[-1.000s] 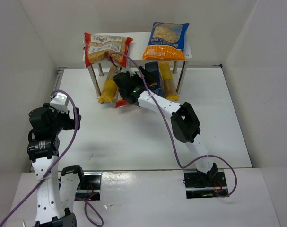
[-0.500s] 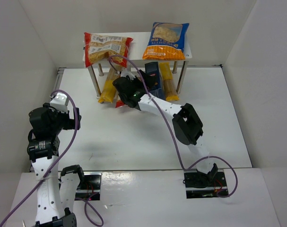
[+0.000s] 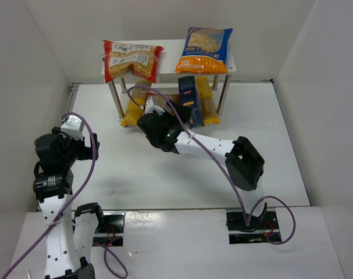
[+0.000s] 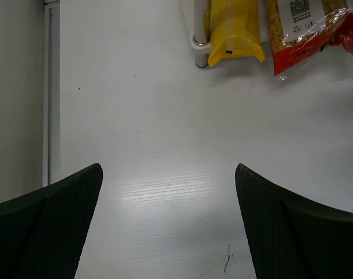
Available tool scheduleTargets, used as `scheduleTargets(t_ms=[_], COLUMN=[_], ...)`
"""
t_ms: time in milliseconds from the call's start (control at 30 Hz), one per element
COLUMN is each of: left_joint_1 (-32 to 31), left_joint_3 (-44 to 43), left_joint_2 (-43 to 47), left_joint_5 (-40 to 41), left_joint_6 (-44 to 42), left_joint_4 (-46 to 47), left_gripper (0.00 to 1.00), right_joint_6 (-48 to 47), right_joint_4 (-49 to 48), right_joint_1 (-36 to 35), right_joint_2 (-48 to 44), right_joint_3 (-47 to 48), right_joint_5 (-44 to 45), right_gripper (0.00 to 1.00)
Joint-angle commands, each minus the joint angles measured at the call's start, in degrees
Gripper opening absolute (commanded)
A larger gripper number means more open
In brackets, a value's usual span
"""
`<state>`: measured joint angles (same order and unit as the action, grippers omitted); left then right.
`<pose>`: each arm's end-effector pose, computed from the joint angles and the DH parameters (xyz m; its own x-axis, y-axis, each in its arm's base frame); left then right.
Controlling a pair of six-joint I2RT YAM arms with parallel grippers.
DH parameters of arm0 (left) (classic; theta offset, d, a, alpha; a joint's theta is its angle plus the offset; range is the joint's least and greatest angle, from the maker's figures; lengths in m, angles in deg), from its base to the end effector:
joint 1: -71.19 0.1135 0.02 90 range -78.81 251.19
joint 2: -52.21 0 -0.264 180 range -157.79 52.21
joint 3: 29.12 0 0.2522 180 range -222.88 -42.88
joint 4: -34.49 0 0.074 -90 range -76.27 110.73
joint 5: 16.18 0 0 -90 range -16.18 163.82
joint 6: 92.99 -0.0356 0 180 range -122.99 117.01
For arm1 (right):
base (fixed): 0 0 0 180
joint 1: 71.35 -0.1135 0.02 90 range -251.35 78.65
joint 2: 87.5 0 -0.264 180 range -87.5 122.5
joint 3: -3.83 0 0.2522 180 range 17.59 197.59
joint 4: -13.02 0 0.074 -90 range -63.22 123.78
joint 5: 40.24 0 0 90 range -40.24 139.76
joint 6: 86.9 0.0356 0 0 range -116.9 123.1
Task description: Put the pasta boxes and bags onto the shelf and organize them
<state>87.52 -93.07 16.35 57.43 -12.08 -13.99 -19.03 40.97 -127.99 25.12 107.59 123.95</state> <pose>0.1275 0.0269 0.3492 -0.3327 0.0605 -0.9411 0.0371 0.9980 0.0510 0.2693 0.3468 0.2682 -0.3791 -0.7624 -0.5245 0.0575 0.5463 -0.8356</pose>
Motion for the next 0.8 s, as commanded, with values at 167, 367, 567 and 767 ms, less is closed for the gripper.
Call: scheduleTargets(t_ms=[167,367,567,767], left_joint_1=[0.89,2.12,3.35,3.88], left_joint_3=[0.8,0.8,0.8,0.8], left_joint_2=[0.96,1.49,1.49,1.49], left_joint_5=[-1.02,-1.54,-2.08,-2.08], left_joint_6=[-1.03,-1.03,-1.03,-1.55], left_joint_4=[1.06,1.06,1.06,1.06], left_gripper=[1.0,1.0,1.0,1.0], right_joint_6=[2.0,5.43,4.73,1.74], right_joint_4=[-3.91,-8.3,-13.13,-13.66], right_joint_1=[-4.0,4.16,9.87,18.05], right_joint_2=[-22.49,-40.86,-46.17,-46.88], right_joint_3=[-15.36,-30.13,-39.28,-39.9], right_joint_5=[-10.63,-36.2,-50.18,-65.49], right_gripper=[0.97,0.97,0.97,0.95])
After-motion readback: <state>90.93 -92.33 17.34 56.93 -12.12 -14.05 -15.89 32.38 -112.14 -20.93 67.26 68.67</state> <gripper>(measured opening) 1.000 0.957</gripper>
